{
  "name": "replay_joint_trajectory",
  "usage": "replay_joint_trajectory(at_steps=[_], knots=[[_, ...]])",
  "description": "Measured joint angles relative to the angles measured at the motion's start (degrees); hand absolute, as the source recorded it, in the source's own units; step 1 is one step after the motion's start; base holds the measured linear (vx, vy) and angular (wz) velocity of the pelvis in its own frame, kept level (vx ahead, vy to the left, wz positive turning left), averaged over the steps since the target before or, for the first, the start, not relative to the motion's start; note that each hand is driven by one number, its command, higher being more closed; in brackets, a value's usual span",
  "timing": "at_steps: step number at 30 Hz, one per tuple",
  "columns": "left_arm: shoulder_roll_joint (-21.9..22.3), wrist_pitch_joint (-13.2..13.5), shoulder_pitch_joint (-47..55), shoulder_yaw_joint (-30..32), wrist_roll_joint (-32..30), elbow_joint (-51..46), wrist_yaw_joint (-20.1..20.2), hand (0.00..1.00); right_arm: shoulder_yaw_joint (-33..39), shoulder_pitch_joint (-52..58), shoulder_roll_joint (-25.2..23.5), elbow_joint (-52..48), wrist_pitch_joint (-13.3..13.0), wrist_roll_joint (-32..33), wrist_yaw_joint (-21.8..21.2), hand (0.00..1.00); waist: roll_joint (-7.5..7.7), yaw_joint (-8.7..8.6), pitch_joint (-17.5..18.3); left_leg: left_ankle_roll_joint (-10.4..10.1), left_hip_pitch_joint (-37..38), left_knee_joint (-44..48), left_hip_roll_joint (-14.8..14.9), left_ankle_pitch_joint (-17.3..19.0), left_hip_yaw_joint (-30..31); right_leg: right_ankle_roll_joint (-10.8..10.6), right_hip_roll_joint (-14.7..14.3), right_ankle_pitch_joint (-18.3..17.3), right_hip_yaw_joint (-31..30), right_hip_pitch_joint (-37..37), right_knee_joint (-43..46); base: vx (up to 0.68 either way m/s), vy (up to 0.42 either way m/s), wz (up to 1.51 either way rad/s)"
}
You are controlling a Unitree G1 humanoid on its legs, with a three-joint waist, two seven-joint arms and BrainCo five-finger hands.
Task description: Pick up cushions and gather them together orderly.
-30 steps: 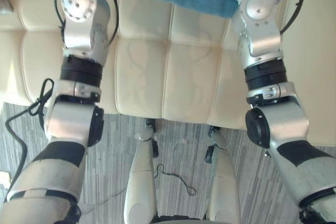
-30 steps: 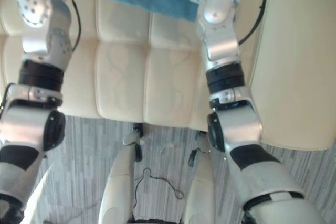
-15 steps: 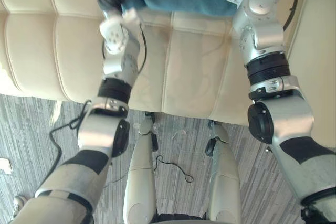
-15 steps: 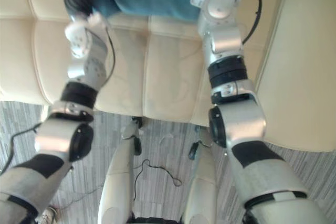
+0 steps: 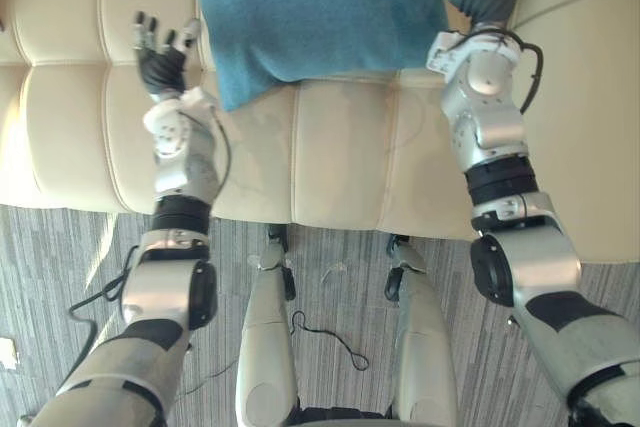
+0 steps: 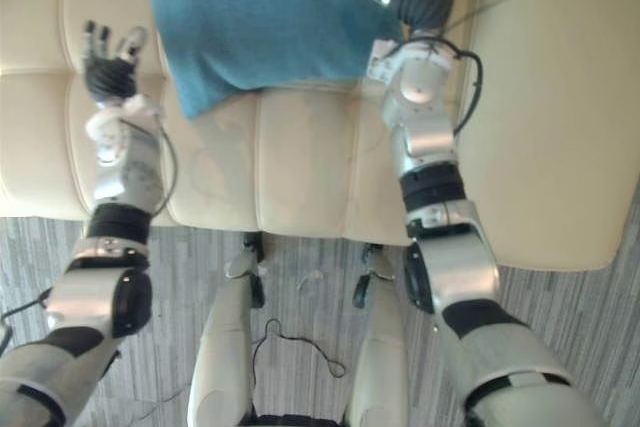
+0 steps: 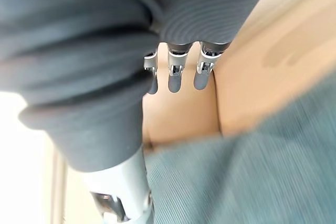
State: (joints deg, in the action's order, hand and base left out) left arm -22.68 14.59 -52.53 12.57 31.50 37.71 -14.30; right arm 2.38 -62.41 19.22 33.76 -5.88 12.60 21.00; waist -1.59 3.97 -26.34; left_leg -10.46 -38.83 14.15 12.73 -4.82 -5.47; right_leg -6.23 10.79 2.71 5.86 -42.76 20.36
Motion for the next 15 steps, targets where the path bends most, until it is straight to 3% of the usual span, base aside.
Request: replay_joint_trajectory(at_steps=[3, 7, 11, 15], knots=[[-2.4, 0.8, 6.8, 1.5, -1.0, -5.8, 1.1, 0.00, 2.0, 8.1, 2.0, -7.2, -1.3, 1.2, -2.6, 0.00, 0.23, 0.07, 0.1, -0.3, 2.8, 0.1, 0.1, 0.5, 0.4, 0.1, 0.0, -1.7, 0.3, 2.4, 1.5, -0.01, -0.044, 0.08], [-2.5, 1.2, 17.8, 2.3, -2.3, -9.5, 2.4, 0.00, 2.4, 21.0, 3.1, -14.9, -3.1, 1.3, -5.9, 0.00, 0.64, 0.07, 0.4, -0.4, 6.3, 0.1, 0.2, 1.6, 1.2, 0.2, 0.1, -3.4, 1.4, 6.1, 2.3, 0.03, -0.037, 0.08], [4.0, 1.2, 31.6, 2.2, -3.6, -12.4, 3.8, 0.00, 4.7, 36.6, -1.5, -19.8, -3.9, 0.9, -8.7, 0.00, 2.17, 0.60, 2.1, -0.7, 10.2, 0.1, 0.4, 3.0, 1.3, 0.4, 0.1, -5.8, 1.9, 9.8, 3.6, 0.08, -0.036, 0.06], [13.0, 0.5, 43.4, 0.1, -7.6, -7.6, 6.3, 0.00, 4.7, 51.1, -8.2, -19.2, -3.9, -2.5, -11.2, 0.00, 3.20, 0.66, 6.1, -1.0, 15.0, 0.1, 0.6, 4.9, 1.4, 0.2, 0.2, -7.7, 2.8, 15.0, 3.5, 0.13, -0.019, 0.05]])
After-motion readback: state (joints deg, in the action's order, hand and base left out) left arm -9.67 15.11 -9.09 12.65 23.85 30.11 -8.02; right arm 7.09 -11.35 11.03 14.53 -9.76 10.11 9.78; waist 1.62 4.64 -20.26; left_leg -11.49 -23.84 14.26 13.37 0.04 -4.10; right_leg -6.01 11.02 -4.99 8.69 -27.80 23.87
